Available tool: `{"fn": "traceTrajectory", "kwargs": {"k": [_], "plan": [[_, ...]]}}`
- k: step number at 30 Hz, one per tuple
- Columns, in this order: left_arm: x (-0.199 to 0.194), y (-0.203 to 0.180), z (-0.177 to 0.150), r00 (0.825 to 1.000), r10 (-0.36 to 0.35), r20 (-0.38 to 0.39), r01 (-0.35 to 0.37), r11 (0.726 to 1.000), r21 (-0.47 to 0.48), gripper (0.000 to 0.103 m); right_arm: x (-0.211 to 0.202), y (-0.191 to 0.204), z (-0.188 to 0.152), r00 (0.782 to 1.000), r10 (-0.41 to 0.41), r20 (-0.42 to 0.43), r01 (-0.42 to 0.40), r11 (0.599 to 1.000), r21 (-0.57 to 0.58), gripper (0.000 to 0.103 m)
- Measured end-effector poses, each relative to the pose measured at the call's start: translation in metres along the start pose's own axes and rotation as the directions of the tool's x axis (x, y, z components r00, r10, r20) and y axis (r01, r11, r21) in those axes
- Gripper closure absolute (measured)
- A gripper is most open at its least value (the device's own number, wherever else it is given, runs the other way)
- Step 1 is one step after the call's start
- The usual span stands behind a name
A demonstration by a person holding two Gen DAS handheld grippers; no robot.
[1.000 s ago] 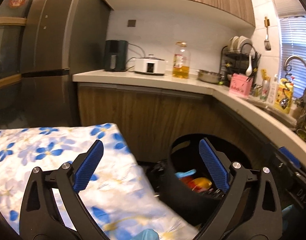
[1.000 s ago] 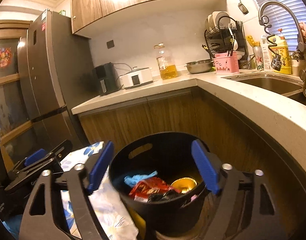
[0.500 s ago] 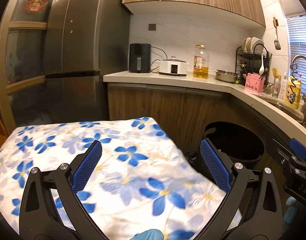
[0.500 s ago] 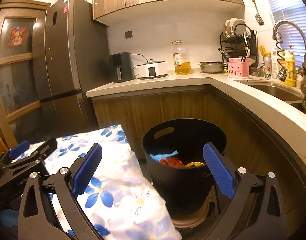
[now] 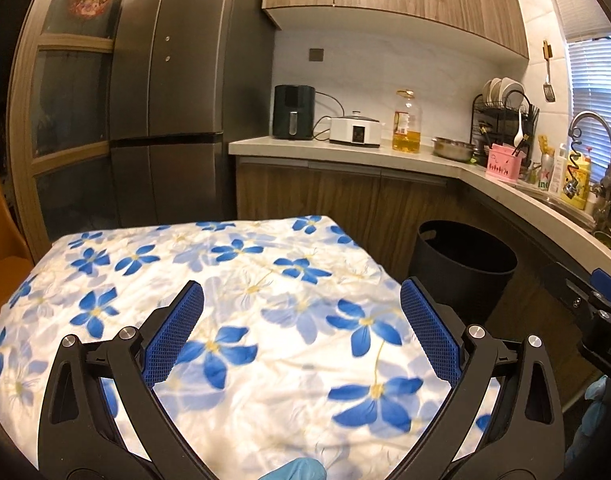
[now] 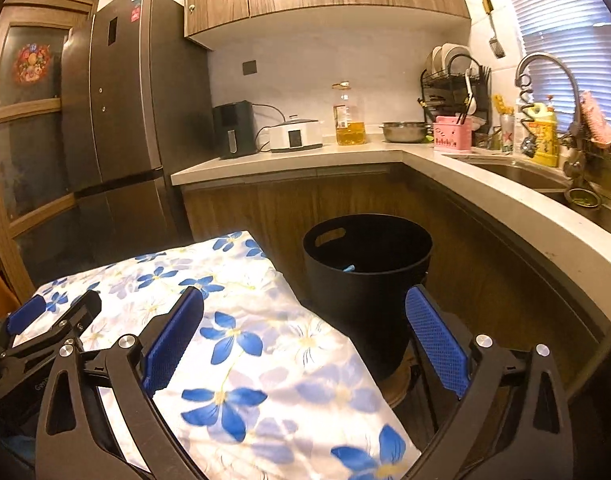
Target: Collect trash
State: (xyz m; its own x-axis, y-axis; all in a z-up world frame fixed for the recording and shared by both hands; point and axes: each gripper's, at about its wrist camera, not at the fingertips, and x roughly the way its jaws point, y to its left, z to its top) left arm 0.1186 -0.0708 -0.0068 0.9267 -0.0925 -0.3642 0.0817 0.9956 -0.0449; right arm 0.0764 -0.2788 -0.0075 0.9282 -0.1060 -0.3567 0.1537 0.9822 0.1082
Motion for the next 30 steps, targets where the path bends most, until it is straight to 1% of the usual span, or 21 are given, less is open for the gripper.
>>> {"fn": "traceTrajectory", "kwargs": {"k": [6,8,13,21,30], "plan": [[-0.022,0.011,-0.014,1.000,0.020,-0.004,-0.020,1.000,0.010,0.006,-0.027,0.015,-0.012,1.000,0.001,0.005,-0.001,1.000,-0.024,0.006],[-0.028,0.016,-0.017,1.000,0.016,-0.007,-0.016,1.000,0.002,0.006,-0.034,0.019,-0.016,1.000,0.003,0.004,-0.003,0.999,-0.032,0.006],[-0.042,0.022,-0.022,1.000,0.022,-0.008,-0.022,1.000,0.001,0.006,-0.047,0.031,-0.025,0.999,0.041,-0.006,-0.042,0.998,-0.052,0.006],[-0.059,0.029,-0.026,0.999,0.041,-0.003,-0.041,0.999,-0.006,0.006,-0.060,0.044,-0.032,0.997,0.080,-0.010,-0.081,0.994,-0.079,0.006],[-0.068,0.031,-0.027,0.999,0.041,0.004,-0.041,0.999,-0.010,0.006,-0.068,0.048,-0.035,0.996,0.085,-0.008,-0.086,0.993,-0.085,0.006]]}}
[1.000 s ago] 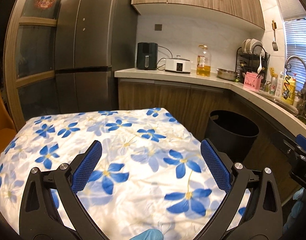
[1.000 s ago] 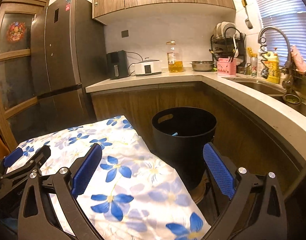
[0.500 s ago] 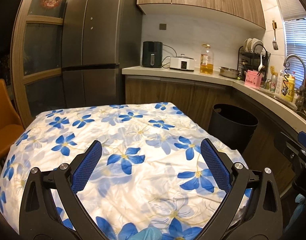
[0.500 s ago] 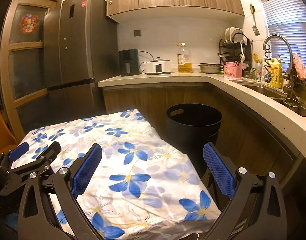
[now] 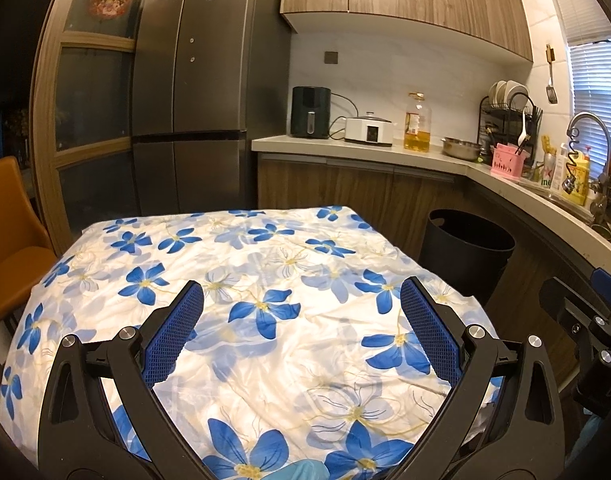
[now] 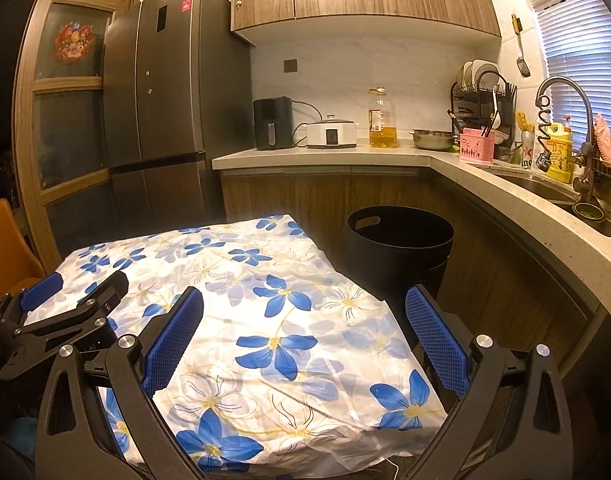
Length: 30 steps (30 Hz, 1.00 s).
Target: Collect trash
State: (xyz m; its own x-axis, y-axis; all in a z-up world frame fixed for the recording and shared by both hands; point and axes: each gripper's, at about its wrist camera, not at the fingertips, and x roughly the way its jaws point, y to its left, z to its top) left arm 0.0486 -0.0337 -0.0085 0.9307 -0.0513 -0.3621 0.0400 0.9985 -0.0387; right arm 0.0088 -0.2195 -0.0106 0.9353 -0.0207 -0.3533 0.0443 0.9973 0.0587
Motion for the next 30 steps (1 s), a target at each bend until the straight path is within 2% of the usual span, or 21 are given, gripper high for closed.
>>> {"fn": "traceTrajectory", "kwargs": {"k": [30], "plan": [[-0.011,0.000,0.004,1.000,0.007,0.023,-0.007,1.000,0.007,0.006,-0.010,0.003,0.004,1.000,0.003,0.020,-0.003,1.000,-0.001,0.006]]}}
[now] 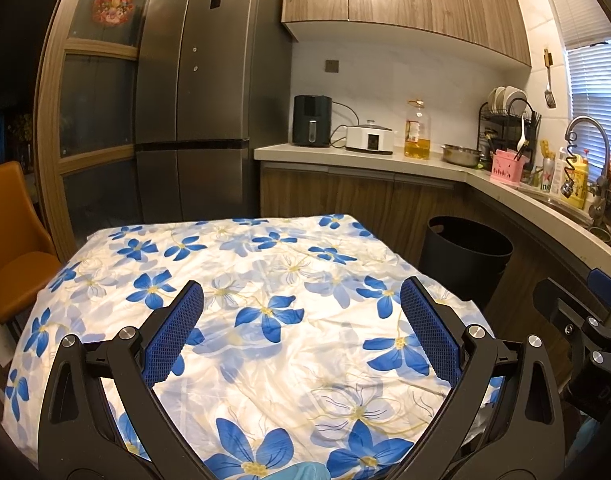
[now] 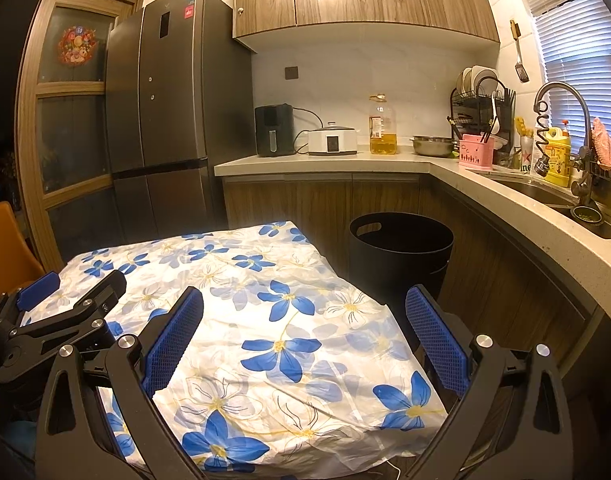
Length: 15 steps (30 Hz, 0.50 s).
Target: Collect trash
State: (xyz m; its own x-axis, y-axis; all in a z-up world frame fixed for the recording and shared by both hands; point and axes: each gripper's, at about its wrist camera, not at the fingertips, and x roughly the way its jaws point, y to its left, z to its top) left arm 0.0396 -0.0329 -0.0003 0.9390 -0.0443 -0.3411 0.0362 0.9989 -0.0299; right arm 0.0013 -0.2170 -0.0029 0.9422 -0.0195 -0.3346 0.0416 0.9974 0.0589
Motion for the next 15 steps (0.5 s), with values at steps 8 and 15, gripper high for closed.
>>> {"fn": "traceTrajectory", "kwargs": {"k": [8,15], "plan": [[-0.0011,-0.0007,0.0009,1.000,0.001,0.002,-0.001,1.000,0.002,0.006,-0.0010,0.0016,-0.0005,1.000,-0.007,0.007,0.007,1.000,0.005,0.006],[-0.0022,-0.0012,0.0011,1.000,-0.002,0.003,0.002,1.000,0.000,0.006,-0.0016,0.0024,-0.0004,1.000,-0.009,0.008,0.009,1.000,0.008,0.006]]}}
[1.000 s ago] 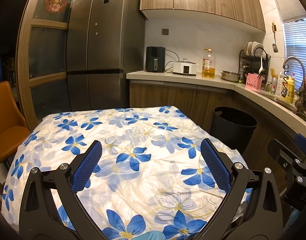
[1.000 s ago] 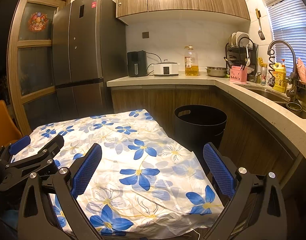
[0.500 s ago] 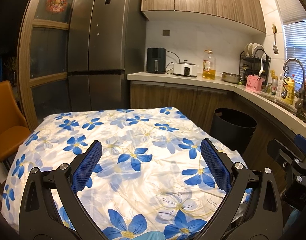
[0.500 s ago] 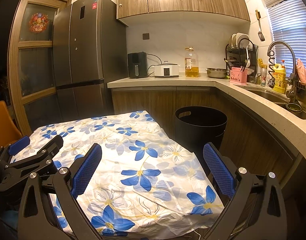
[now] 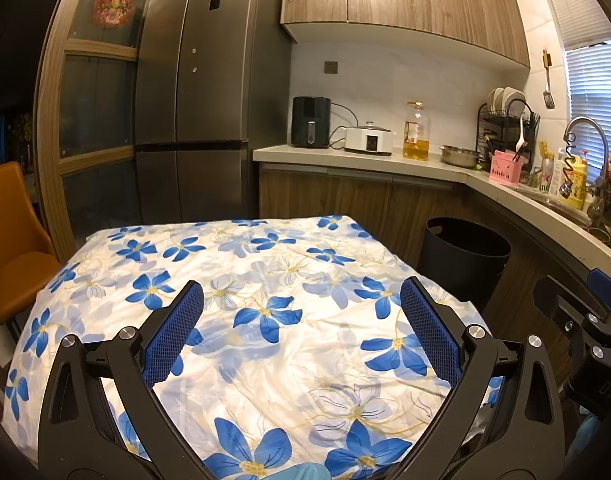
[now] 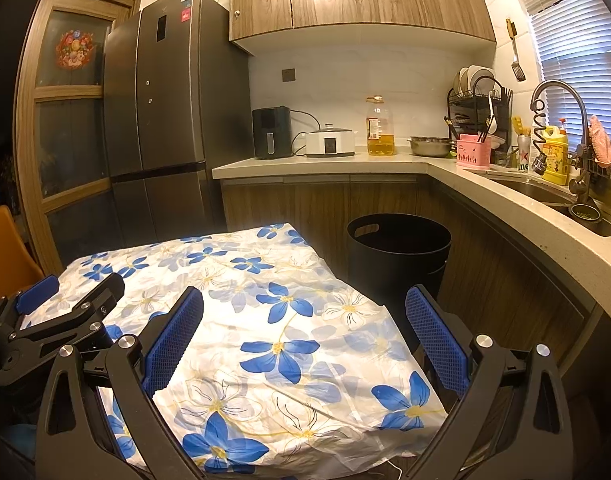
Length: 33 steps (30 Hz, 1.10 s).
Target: Collect trash
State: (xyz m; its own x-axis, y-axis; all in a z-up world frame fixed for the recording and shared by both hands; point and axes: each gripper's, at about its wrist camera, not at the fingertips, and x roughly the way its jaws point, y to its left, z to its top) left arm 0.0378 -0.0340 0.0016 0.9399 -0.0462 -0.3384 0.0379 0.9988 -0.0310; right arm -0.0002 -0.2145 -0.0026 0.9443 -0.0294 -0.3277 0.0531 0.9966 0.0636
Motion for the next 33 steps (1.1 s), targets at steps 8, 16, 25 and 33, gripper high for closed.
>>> {"fn": "traceTrajectory", "kwargs": {"k": [8,16,25,33], "plan": [[-0.0005,-0.0018,0.0009,1.000,0.000,0.001,0.000,1.000,0.002,0.006,-0.0026,-0.0001,0.0017,1.000,-0.006,0.007,0.006,1.000,0.006,0.006],[-0.0011,-0.0026,0.0009,1.000,0.000,0.000,0.000,1.000,0.000,0.006,-0.0030,-0.0011,0.0021,1.000,-0.006,0.009,0.006,1.000,0.006,0.006],[-0.0016,-0.0035,0.0014,1.000,-0.002,0.001,0.002,1.000,-0.001,0.006,-0.0035,-0.0017,0.0023,1.000,-0.006,0.012,0.005,1.000,0.005,0.006],[-0.0020,-0.0047,0.0038,1.000,-0.005,0.003,0.005,1.000,0.003,0.006,-0.0054,-0.0010,0.0043,1.000,-0.008,0.016,0.008,1.000,0.008,0.006]]}}
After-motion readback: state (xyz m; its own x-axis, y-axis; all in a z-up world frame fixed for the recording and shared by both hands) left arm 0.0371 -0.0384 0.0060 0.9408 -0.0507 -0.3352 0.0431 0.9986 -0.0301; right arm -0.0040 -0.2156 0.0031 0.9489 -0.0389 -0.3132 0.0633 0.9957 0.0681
